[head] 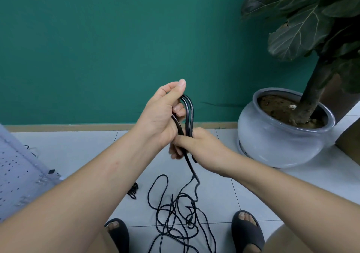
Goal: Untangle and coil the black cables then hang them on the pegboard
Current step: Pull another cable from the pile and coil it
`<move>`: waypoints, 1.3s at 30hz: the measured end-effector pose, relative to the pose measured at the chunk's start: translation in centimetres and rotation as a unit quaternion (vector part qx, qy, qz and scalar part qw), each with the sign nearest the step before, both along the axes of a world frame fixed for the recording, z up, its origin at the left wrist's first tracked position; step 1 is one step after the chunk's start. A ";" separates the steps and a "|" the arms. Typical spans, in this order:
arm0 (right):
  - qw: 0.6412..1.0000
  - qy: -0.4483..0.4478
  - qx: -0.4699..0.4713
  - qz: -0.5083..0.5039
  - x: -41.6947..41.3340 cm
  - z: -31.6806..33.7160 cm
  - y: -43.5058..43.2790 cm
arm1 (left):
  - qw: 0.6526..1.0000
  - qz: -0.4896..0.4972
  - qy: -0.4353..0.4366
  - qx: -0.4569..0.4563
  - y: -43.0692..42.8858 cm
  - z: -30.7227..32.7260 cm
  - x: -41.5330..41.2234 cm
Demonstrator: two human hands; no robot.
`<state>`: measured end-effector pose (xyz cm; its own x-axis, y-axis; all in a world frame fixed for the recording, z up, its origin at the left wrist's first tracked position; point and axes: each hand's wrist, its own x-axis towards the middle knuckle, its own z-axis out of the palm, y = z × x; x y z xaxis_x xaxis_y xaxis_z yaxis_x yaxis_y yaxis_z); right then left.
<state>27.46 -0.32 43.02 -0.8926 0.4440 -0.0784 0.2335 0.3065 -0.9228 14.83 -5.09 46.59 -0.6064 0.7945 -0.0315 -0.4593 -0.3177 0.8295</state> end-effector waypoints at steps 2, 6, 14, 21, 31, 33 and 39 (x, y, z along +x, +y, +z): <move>0.997 0.034 -0.059 0.025 0.2 -0.2 0.2 | 0.993 0.017 0.112 -0.021 -0.2 0.0 -0.2; 0.994 0.052 -0.091 0.028 0.8 -0.7 1.0 | 0.939 0.040 0.332 -0.073 -0.7 0.2 -1.0; 0.973 0.166 -0.146 -0.061 1.9 1.6 3.5 | 0.928 -0.157 0.284 -0.184 -0.3 -3.5 0.7; 0.942 0.238 -0.181 -0.155 3.1 3.2 5.5 | 0.845 -0.279 0.368 -0.270 -0.5 -9.1 5.0; 0.902 0.299 -0.098 -0.297 3.6 4.1 6.4 | 0.766 -0.397 0.363 -0.351 -1.7 -12.6 7.6; 0.900 0.291 -0.055 -0.320 3.9 3.8 7.3 | 0.755 -0.416 0.371 -0.345 -2.1 -11.8 7.7; 0.925 0.141 0.148 -0.319 4.1 2.1 10.1 | 0.717 -0.309 0.544 -0.307 -2.7 -8.2 7.2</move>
